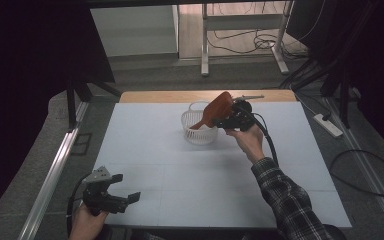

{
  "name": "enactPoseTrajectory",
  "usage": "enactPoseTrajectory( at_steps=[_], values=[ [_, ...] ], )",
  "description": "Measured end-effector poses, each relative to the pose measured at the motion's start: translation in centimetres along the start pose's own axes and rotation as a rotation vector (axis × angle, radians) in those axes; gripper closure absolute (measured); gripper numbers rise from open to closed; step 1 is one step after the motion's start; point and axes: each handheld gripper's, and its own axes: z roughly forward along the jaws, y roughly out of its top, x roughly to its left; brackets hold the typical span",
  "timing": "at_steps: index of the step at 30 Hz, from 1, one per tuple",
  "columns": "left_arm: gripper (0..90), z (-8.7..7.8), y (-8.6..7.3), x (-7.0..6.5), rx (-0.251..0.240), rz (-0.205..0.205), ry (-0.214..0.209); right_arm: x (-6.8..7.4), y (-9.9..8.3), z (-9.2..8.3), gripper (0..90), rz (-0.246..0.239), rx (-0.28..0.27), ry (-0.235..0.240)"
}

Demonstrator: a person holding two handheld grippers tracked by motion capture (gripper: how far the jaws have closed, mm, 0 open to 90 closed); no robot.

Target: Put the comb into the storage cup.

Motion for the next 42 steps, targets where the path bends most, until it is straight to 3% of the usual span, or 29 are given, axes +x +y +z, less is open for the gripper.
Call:
enactPoseTrajectory(
  at_steps=[20,30,42],
  values=[
    [0.7,0.0,0.0,0.0,0.001,0.0,-0.001,0.2,-1.0,-1.4,10.9,-0.063,0.007,0.03],
    [0.8,0.0,0.0,0.0,0.0,-0.001,-0.001,0.5,-2.0,-1.8,4.8,-0.123,0.05,0.019],
    [0.9,0.0,0.0,0.0,-0.002,0.0,-0.005,0.4,-3.4,-1.7,0.7,-0.14,0.085,0.017]
  ],
)
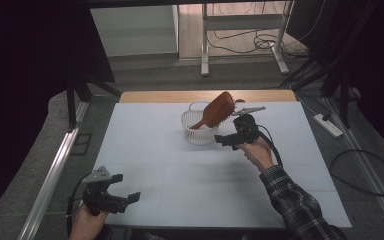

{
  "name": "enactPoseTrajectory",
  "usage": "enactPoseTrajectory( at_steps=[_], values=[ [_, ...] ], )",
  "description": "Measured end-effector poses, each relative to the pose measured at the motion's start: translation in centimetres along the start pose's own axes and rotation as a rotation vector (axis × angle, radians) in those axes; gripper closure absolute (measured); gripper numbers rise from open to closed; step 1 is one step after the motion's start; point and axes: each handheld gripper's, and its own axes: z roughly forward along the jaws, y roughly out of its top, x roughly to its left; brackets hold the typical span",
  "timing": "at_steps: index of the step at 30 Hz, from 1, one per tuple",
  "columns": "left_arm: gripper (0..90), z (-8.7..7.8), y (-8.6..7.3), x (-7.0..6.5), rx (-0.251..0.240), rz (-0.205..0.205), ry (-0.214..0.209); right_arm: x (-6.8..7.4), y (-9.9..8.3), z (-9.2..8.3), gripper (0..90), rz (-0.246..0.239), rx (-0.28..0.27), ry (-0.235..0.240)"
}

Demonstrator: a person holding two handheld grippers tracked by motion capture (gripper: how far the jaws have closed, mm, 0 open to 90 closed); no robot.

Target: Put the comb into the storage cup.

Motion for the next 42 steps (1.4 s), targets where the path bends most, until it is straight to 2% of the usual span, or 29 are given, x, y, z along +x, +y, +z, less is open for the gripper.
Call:
enactPoseTrajectory(
  at_steps=[12,22,32,42],
  values=[
    [1.1,0.0,0.0,0.0,-0.001,0.003,-0.003,0.3,-0.9,-0.5,0.3,-0.033,0.027,0.015],
    [1.2,0.0,0.0,0.0,0.001,0.005,-0.004,0.4,-1.2,-1.4,0.0,-0.04,0.007,0.017],
    [1.2,0.0,0.0,0.0,-0.001,0.003,-0.004,0.5,-1.6,-2.2,0.0,-0.079,0.006,0.02],
    [1.6,0.1,0.0,-0.1,0.003,0.008,-0.005,1.0,-1.9,-3.0,0.0,-0.092,-0.012,0.023]
  ],
)
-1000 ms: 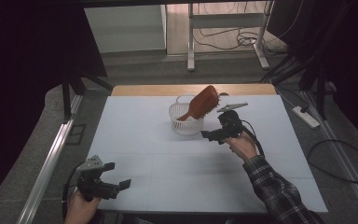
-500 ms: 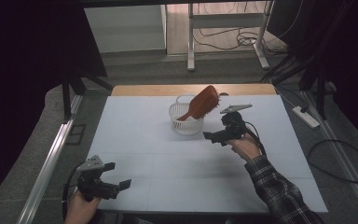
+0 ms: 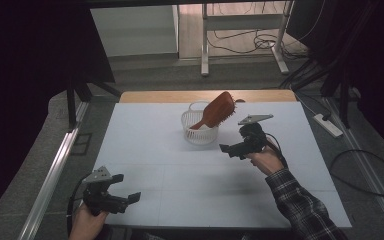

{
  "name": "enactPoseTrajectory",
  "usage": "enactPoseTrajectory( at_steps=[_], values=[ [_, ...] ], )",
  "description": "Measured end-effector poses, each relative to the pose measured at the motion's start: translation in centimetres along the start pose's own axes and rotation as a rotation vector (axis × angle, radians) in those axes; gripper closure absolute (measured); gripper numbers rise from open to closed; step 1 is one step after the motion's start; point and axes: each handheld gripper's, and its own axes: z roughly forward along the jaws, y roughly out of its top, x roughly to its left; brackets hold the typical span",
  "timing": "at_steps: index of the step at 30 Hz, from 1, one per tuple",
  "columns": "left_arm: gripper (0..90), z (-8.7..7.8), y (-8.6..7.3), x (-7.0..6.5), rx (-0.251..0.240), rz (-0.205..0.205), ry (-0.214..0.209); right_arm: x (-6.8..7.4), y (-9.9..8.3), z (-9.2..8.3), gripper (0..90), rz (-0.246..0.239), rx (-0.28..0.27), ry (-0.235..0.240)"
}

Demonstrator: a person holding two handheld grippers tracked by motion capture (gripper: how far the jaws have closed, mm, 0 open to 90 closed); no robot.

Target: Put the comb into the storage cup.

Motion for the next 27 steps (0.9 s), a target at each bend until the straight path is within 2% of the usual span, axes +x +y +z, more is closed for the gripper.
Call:
enactPoseTrajectory(
  at_steps=[16,27],
  values=[
    [1.8,0.0,0.0,-0.1,0.004,0.004,0.001,0.3,-0.6,-0.5,0.0,-0.029,-0.009,-0.01],
    [1.8,0.0,0.0,0.0,0.004,0.005,0.001,0.7,-1.1,-0.8,0.0,-0.038,0.009,0.003]
  ],
)
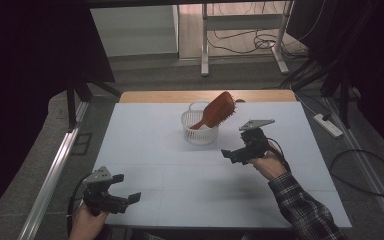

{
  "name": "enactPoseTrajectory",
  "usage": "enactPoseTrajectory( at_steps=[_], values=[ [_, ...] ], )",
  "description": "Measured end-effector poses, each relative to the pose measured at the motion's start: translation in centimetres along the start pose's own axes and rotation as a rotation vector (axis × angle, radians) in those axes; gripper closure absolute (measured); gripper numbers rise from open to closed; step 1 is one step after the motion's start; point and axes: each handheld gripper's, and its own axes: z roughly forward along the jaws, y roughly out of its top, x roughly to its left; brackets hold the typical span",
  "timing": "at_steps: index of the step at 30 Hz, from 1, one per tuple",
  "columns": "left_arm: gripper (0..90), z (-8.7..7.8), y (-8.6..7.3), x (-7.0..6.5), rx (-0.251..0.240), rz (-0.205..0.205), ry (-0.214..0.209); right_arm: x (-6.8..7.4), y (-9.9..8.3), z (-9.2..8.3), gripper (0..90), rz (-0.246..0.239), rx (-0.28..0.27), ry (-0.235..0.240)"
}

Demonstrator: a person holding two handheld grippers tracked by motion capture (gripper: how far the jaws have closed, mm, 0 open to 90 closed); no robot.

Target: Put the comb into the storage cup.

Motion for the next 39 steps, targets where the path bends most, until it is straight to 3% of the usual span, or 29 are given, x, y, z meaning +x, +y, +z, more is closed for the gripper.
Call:
enactPoseTrajectory(
  at_steps=[39],
  values=[
    [2.1,0.0,0.0,0.1,-0.001,-0.007,0.0,0.4,-1.6,-1.6,0.0,-0.026,0.024,-0.007]
  ],
)
